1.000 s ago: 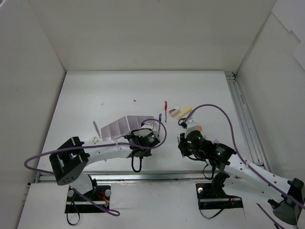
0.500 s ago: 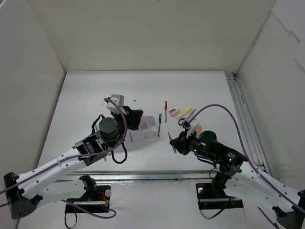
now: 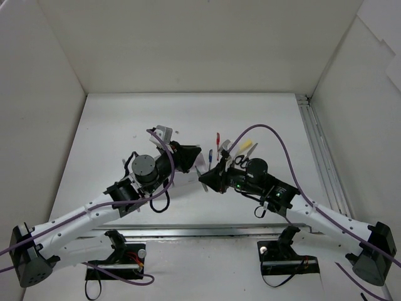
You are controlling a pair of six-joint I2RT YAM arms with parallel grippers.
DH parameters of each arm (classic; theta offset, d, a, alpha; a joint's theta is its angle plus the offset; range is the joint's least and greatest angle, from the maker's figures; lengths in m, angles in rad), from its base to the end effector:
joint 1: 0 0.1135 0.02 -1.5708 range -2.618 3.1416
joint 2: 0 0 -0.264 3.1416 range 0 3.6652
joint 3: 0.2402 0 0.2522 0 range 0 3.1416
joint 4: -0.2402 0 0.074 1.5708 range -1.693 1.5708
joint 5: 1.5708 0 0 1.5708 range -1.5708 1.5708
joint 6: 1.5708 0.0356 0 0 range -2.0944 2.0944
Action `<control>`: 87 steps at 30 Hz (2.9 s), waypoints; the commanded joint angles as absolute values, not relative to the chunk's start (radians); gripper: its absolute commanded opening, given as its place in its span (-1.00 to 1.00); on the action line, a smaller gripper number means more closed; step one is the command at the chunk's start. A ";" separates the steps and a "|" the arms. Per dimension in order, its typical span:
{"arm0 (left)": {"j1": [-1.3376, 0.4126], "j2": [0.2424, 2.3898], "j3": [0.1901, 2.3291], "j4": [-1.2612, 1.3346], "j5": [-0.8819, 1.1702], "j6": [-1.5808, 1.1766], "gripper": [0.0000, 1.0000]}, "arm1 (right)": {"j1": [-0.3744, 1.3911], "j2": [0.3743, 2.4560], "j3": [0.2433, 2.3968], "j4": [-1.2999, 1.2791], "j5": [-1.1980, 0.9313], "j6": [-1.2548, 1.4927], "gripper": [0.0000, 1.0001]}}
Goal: Sort the stationery into containers
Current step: Close the pen cap on the pen.
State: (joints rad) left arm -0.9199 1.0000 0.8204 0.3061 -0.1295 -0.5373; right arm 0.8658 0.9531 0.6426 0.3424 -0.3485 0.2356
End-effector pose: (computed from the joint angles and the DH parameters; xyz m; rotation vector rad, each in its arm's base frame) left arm 0.1476 -0.1862 0.3647 0.1812 1.5307 -1.0876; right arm 0.1373 0.1801 0.3144 -0.7863 1.4570 1.1244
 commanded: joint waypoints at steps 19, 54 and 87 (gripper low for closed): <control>-0.911 0.908 0.716 0.555 -0.126 -0.560 -1.00 | 0.876 0.945 0.709 0.509 -0.218 0.238 -1.00; -0.931 1.044 0.627 0.562 0.101 -0.595 -1.00 | 0.874 0.894 0.736 0.709 -0.038 0.146 -1.00; -1.126 1.164 0.581 0.416 0.158 -0.614 -1.00 | 0.770 0.830 0.888 0.781 -0.023 0.103 -1.00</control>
